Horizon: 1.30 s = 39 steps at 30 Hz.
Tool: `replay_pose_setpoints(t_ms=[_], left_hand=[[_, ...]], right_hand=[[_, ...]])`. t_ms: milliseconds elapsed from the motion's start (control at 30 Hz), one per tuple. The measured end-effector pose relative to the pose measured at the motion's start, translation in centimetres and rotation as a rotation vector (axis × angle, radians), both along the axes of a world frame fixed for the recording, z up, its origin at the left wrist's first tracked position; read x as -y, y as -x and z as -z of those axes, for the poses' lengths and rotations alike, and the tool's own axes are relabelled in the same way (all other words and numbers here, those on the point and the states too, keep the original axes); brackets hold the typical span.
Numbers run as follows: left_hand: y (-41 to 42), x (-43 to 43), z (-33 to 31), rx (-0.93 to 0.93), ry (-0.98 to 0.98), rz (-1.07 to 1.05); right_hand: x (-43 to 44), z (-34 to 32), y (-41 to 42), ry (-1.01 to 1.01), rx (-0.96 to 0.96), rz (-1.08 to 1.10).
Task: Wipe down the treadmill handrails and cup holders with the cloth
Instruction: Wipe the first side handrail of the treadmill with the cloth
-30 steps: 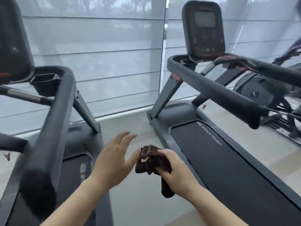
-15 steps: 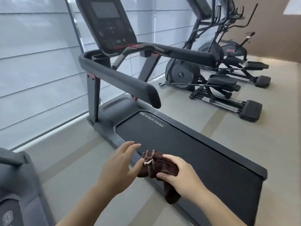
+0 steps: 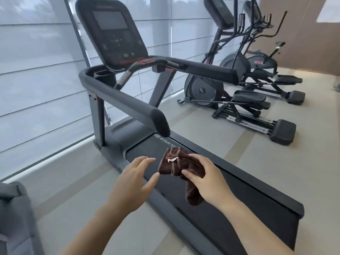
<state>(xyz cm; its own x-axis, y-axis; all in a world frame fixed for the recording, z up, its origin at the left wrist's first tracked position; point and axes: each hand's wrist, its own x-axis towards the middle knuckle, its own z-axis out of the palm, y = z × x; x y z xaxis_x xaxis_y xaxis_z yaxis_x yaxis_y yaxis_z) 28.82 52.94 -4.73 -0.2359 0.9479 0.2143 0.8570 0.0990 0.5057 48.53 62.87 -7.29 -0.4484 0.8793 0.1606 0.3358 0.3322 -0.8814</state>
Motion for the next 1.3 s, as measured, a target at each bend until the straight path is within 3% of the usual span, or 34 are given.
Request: replay_pose_setpoints(t_ms=[667, 800, 967, 1300], left_hand=[[11.1, -19.8, -2.0, 0.011, -0.114, -0.2], [13.2, -20.4, -2.0, -0.017, -0.099, -0.249], [14.5, -19.8, -1.8, -0.014, -0.09, -0.349], [12.6, -23.8, -0.9, -0.016, -0.041, -0.613]], right_hand=[[-23.1, -5.3, 13.4, -0.216, 0.017, -0.109], [-24.2, -4.9, 16.3, -0.23, 0.058, -0.241], [-26.7, -5.0, 19.4, -0.285, 0.245, -0.385], [-32.5, -3.4, 21.6, -0.191, 0.057, -0.744]])
